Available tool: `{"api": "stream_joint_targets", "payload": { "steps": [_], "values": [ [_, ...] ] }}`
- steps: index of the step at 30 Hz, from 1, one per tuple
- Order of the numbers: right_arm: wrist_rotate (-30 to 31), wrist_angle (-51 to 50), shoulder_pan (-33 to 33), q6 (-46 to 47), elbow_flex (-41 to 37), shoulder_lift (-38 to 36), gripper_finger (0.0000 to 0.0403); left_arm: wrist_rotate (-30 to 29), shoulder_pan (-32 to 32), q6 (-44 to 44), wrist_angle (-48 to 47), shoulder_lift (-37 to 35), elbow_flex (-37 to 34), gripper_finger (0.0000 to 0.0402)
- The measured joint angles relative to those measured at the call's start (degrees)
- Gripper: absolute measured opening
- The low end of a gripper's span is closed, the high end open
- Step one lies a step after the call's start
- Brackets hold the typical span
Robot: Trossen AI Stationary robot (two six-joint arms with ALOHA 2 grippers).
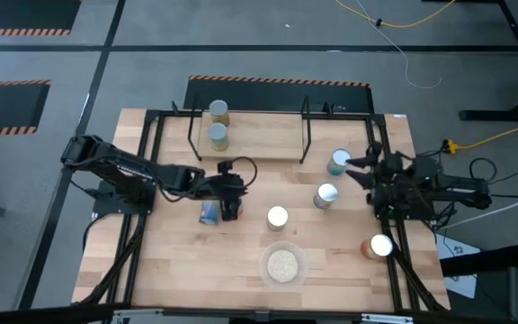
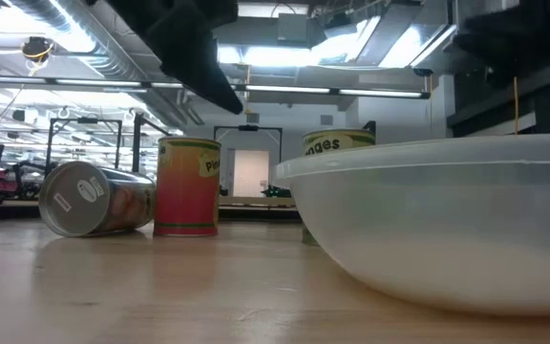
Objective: Pick and place cans onto a shelf
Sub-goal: Put the canned corn on the shelf
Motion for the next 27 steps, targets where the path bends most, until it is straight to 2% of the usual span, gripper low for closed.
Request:
{"api": "stream_joint_targets", "payload": {
  "steps": [4,11,16,23,27],
  "values": [
    [2.2,-7.8,0.0,5.2,7.3,0.4,0.0198,0.0,0.2,0.9,6.5,0.0,-2.9,0.0043],
    [-0.6,-21.9,0.0,12.5,20.8,5.8,0.0204,0.0,0.2,4.5,14.4,0.0,-5.3,0.0043],
    [-8.8,-28.7,0.0,19.9,27.6,13.4,0.0204,0.0,0.2,4.5,14.6,0.0,-5.4,0.0043],
    [-28.7,-29.8,0.0,28.9,31.5,23.5,0.0204,0.1,0.2,4.6,14.6,0.0,-5.4,0.0043],
    [-31.6,-33.8,0.0,29.1,31.4,27.8,0.0204,0.1,0.2,4.6,14.6,0.0,-5.4,0.0043]
  ]
}}
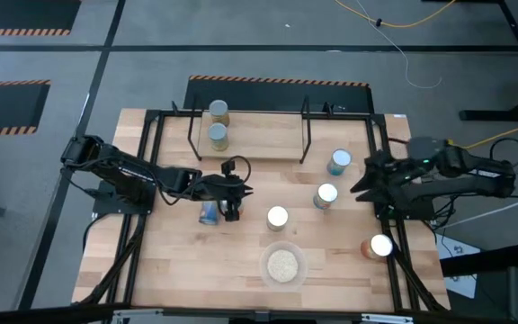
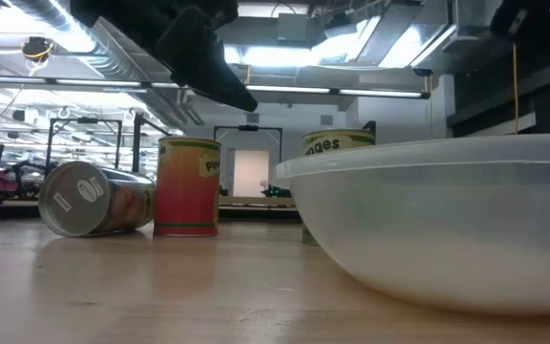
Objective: Pick and place cans onto a shelf
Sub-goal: Put the canned corn on the shelf
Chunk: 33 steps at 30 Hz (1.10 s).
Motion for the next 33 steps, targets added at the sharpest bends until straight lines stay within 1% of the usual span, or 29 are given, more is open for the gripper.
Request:
{"api": "stream_joint_targets", "payload": {
  "steps": [4,9,13,17,20,28,33],
  "values": [
    [-2.5,-6.4,0.0,-0.2,0.0,3.6,0.0204,0.0,0.0,0.0,0.0,0.0,0.0,0.0043],
    [-2.8,-12.7,1.1,-0.1,0.0,6.5,0.0204,0.0,0.0,0.0,0.0,0.0,0.0,0.0043],
    [-2.8,-16.0,4.2,3.2,0.0,8.2,0.0204,0.0,0.0,0.0,0.0,0.0,0.0,0.0043],
    [-2.7,-15.0,8.9,6.7,0.0,9.4,0.0204,0.0,0.0,-0.1,0.0,0.0,0.0,0.0043],
    [-0.8,-13.7,13.0,8.9,0.0,10.1,0.0204,0.0,-0.1,-0.1,0.0,0.0,0.0,0.0043],
    [8.0,-15.0,24.5,17.1,-0.1,13.7,0.0204,0.2,-0.1,-0.1,0.0,0.0,0.0,0.0043],
    [9.7,-15.9,31.2,19.8,-0.1,17.2,0.0204,0.2,-0.1,-0.2,0.0,0.0,0.0,0.0043]
  ]
}}
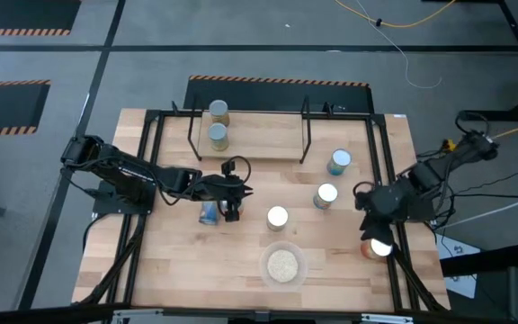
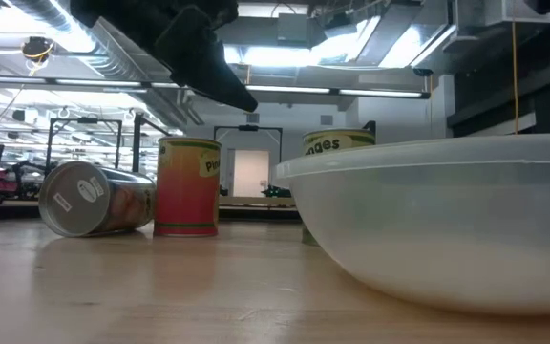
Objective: Pick and place cans onto a shelf
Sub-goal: Put the canned corn on the shelf
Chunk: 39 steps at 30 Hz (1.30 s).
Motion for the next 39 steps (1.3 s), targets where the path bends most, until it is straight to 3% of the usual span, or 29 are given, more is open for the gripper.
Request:
{"api": "stream_joint_targets", "payload": {
  "steps": [10,22,27,39],
  "values": [
    [0.0,-16.3,8.7,7.5,0.0,6.8,0.0204,0.0,0.0,0.0,0.0,0.0,0.0,0.0043],
    [0.2,-16.4,12.7,8.4,0.0,9.8,0.0204,0.0,0.0,0.0,0.0,0.0,0.0,0.0044],
    [3.0,-17.4,12.7,8.2,0.0,11.6,0.0204,0.0,0.0,0.0,0.0,0.0,0.0,0.0043],
    [3.2,-17.8,12.7,2.2,0.0,16.2,0.0204,0.0,0.0,0.1,0.0,0.0,0.0,0.0044]
  ]
}}
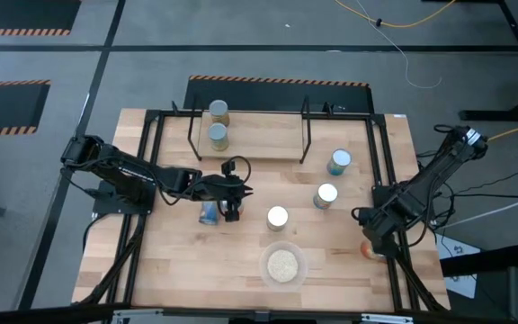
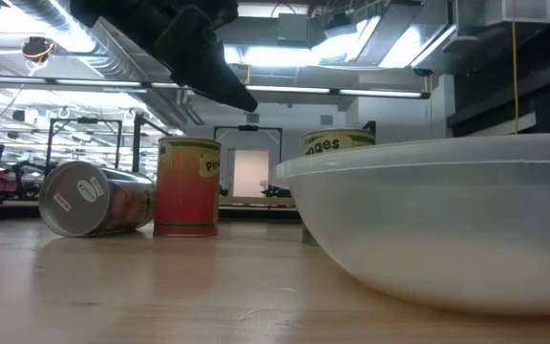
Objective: Pick and place cans onto a shelf
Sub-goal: Put the canned corn on the shelf
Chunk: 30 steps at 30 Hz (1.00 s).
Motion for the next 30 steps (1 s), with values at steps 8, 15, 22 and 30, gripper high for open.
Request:
{"api": "stream_joint_targets", "payload": {
  "steps": [8,15,22,30],
  "values": [
    [-0.6,0.3,0.0,-1.2,0.1,2.2,0.02,0.0,0.0,0.0,0.0,0.0,0.0,0.0043],
    [-1.2,0.9,0.0,-1.7,0.1,2.5,0.0128,0.0,0.0,0.0,0.0,0.0,0.0,0.0044],
    [-1.2,1.0,0.0,-1.6,0.2,2.5,0.0038,0.0,0.0,-0.2,0.0,0.0,0.0,0.0044],
    [-0.9,0.8,0.0,-1.6,0.1,2.5,0.0008,0.0,-0.2,-0.3,0.0,0.0,0.0,0.0044]
  ]
}}
